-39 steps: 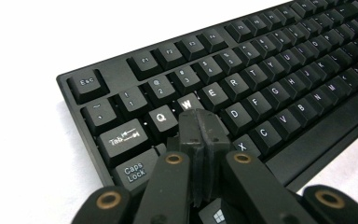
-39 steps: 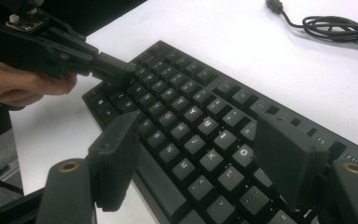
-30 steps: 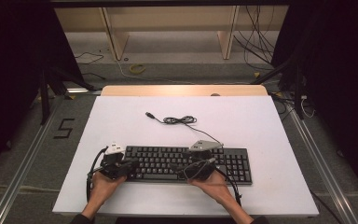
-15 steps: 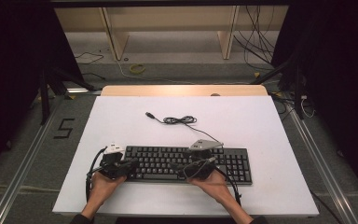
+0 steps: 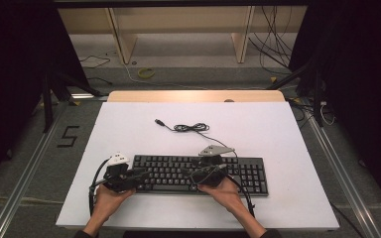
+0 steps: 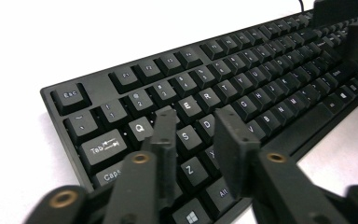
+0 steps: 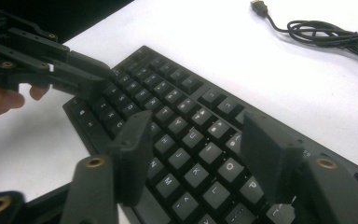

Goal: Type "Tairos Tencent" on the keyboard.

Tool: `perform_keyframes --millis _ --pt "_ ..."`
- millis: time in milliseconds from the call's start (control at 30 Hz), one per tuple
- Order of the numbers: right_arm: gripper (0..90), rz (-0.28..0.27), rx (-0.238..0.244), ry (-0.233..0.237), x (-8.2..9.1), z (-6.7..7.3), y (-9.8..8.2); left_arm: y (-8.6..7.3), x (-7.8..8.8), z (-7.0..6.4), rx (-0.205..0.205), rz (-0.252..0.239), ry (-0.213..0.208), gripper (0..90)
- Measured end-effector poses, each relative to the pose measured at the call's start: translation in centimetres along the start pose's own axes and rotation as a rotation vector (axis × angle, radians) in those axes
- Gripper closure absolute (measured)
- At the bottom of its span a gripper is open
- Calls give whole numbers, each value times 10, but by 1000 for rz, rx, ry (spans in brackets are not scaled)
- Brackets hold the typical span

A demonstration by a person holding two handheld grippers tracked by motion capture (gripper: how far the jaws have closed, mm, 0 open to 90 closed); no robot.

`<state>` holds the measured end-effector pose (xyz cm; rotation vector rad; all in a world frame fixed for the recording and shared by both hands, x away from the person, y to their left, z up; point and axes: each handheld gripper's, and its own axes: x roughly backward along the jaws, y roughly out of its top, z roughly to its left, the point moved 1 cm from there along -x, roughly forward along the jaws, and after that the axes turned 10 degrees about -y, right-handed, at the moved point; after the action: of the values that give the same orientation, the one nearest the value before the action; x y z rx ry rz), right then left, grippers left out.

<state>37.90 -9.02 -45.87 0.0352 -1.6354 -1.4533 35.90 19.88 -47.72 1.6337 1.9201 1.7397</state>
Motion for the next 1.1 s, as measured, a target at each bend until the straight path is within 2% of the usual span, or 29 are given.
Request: perform_keyframes --millis 233,367,833,1100 --pt "591 13 10 -5 -5 1 3 -1 1 -4 1 -19 -12 489" --pt "660 19 18 -5 -8 1 4 -2 3 -5 3 -38 -23 433" --pt "866 59 29 -13 -21 0 4 -2 6 -10 2 -76 -32 341" --pt "900 83 34 -29 -27 -1 3 -2 7 -11 -1 -88 -36 323"
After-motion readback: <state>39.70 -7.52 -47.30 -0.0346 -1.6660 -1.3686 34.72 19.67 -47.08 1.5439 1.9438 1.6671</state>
